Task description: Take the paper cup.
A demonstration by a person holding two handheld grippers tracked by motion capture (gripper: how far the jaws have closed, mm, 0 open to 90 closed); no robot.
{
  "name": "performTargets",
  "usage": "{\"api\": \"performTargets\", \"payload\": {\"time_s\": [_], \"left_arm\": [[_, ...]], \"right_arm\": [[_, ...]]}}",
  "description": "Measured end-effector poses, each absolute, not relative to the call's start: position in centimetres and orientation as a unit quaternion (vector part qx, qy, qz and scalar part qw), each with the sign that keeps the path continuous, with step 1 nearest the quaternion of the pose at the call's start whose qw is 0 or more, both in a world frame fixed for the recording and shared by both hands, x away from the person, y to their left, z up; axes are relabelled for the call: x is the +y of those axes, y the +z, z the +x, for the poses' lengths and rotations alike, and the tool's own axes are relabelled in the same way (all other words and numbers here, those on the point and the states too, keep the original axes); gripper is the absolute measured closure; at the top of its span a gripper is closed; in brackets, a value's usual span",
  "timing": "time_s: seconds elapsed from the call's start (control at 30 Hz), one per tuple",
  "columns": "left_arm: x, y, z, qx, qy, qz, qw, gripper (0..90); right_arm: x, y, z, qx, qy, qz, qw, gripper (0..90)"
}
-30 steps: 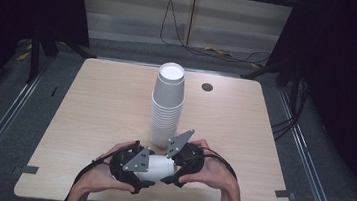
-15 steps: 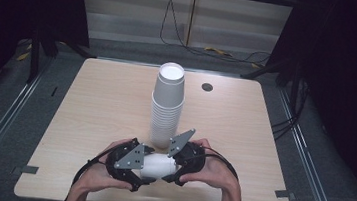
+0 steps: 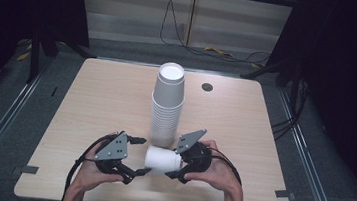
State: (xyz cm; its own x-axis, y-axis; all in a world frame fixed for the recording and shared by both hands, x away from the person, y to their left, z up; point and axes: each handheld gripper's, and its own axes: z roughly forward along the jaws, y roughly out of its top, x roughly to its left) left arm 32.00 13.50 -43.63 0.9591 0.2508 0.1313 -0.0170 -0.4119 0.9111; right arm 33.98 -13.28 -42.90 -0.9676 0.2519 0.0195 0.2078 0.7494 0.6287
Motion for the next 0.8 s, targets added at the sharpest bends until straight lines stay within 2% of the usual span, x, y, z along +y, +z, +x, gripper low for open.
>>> {"api": "performTargets", "payload": {"time_s": [0.43,0.8], "left_arm": [[15.1,-44.2,32.2,0.106,0.114,0.796,0.585,15.6],[15.4,-44.5,32.2,0.119,0.116,0.787,0.594,15.7]], "right_arm": [[-14.9,-44.2,33.8,0.898,0.411,0.156,0.03,23.4],[-15.9,-45.9,33.6,0.852,0.497,0.166,0.021,23.3]]}}
